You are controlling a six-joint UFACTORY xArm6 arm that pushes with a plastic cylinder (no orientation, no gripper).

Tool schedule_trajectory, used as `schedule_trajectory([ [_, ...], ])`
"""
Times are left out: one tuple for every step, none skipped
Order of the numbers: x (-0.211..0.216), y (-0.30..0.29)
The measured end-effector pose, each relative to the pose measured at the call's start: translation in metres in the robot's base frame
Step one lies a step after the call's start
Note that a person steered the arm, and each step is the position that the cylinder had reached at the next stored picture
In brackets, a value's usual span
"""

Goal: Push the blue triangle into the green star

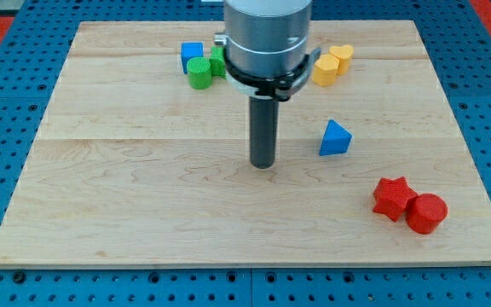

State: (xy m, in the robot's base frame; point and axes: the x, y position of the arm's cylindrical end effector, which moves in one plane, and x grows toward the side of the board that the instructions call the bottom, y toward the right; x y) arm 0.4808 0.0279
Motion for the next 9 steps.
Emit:
schedule_trajectory([
  [0.000,0.047],
  [0.000,0.057],
  [0.000,0.058],
  [0.000,0.059],
  [0.019,0.072],
  [0.028,0.082],
  [-0.001,0.078],
  [-0.039,0.056],
  [-0.050,0.063],
])
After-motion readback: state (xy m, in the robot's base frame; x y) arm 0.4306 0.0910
